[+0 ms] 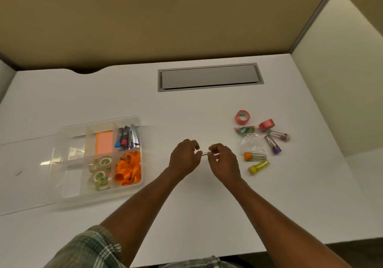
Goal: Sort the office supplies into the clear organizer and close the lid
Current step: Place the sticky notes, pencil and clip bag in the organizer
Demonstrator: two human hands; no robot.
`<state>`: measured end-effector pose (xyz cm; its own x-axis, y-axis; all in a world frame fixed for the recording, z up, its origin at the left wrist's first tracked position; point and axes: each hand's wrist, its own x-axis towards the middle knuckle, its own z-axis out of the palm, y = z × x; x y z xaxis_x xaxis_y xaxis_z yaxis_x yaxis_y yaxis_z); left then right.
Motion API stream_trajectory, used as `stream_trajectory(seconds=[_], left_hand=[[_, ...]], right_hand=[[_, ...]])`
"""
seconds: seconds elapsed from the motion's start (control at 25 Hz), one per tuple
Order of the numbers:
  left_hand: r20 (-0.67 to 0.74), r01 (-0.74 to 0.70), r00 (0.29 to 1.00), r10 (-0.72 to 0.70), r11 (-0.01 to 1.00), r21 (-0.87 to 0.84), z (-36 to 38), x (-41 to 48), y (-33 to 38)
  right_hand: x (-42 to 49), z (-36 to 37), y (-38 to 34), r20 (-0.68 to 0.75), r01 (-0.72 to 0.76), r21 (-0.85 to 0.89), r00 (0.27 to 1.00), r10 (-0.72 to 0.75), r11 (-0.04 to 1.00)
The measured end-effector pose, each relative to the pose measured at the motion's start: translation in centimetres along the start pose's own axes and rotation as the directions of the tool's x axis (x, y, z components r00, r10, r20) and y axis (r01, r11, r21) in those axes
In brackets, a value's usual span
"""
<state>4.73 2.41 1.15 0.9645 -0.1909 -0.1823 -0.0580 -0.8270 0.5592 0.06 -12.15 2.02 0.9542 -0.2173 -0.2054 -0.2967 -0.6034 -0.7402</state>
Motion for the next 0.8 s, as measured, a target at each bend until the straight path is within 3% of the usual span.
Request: stream_trajectory(seconds=[0.2, 0.6, 0.72, 0.8], left_hand=[[0.075, -0.075, 0.995, 0.061, 0.978, 0.197, 4.4, 0.6, 2.1], [0.077, -0.051, 0.997, 0.017, 0.879, 0.475, 6.4, 1.5, 3.0], [0.082, -0.028, 0.997, -0.014, 0.869, 0.494, 6.6, 1.7, 3.3], [0.082, -0.007, 0.996, -0.037, 0.879, 0.478, 6.6, 1.8, 3.6]], right_hand=[[0.2, -4.4, 4.2, -0.027, -0.040, -0.056, 0.999, 0.038, 0.998], [2.4, -8.7, 8.0, -0.037, -0.018, -0.217, 0.999, 0.010, 0.976], [3.2, -8.3, 8.3, 0.097, 0.094, -0.442, 0.994, -0.057, 0.892], [3.8, -7.7, 8.3, 0.206, 0.131, -0.536, 0.978, -0.021, 0.834]])
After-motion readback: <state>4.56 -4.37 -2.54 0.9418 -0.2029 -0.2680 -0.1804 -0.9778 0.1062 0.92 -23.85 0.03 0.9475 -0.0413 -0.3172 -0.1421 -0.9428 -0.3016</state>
